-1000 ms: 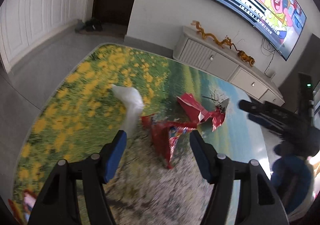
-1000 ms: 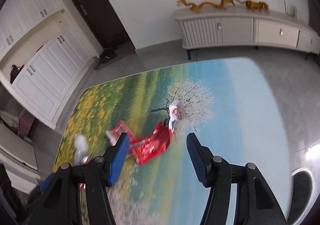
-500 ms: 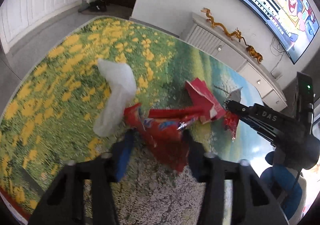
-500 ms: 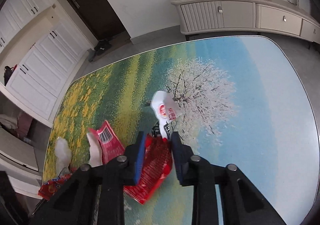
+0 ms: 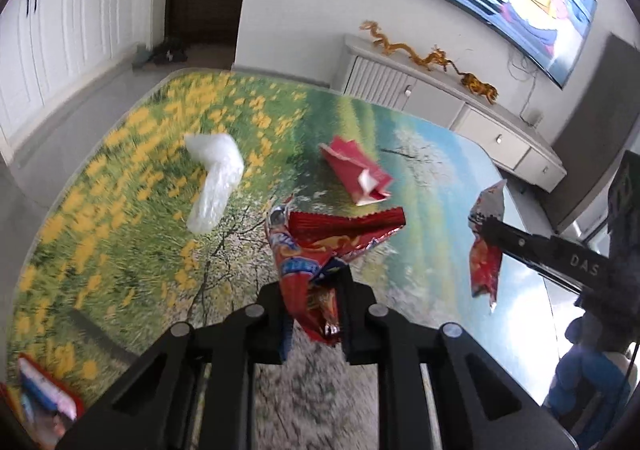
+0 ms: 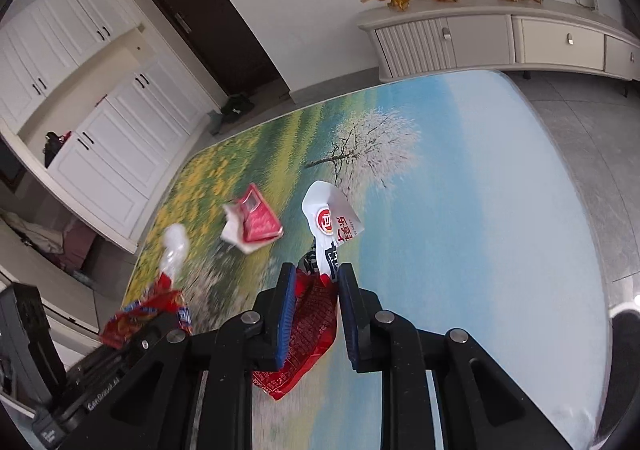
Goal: Collect trash
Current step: 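Carry both red wrappers over the white bin and open both tools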
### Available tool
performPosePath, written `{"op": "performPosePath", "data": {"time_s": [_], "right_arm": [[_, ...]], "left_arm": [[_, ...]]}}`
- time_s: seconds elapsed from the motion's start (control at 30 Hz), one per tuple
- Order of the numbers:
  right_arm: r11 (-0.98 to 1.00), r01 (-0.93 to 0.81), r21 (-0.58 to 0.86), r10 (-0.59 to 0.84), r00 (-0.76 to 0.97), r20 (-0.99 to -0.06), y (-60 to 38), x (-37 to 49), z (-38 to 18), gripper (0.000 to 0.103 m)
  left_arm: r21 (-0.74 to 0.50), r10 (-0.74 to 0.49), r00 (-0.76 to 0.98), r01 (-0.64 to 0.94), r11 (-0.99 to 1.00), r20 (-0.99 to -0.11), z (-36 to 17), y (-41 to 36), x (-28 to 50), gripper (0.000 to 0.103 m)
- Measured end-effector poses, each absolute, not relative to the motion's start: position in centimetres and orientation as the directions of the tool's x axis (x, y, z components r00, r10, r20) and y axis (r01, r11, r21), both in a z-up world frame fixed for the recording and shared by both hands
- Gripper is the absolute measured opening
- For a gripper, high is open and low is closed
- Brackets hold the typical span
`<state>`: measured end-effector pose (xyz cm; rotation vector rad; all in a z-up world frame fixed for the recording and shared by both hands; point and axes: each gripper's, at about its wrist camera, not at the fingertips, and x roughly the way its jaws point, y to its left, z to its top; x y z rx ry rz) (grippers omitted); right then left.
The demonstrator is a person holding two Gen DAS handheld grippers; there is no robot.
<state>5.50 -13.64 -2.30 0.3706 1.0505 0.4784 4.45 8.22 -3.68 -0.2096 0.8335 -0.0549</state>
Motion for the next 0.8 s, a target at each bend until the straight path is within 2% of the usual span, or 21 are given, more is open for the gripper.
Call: {"op": "performPosePath", "data": {"time_s": [0.47,0.8], "right_arm": [[0.880,-0.219,0.421,0.471,0.517,-0.715,-19.9,-3.5,2.0,0.020],[0.898,-0.113,0.425,0.407,0.577,-0.708,-26.6,-6.1,1.4,0.020]], "left_arm": [[0.064,-0.015,0.777,0.071,0.995,-0.630,1.2,0.8,-1.7,0.017],[0.158,-0.025,0.781,0.158,0.975,-0.623,1.4,-5.0,-2.2,0.017]]}}
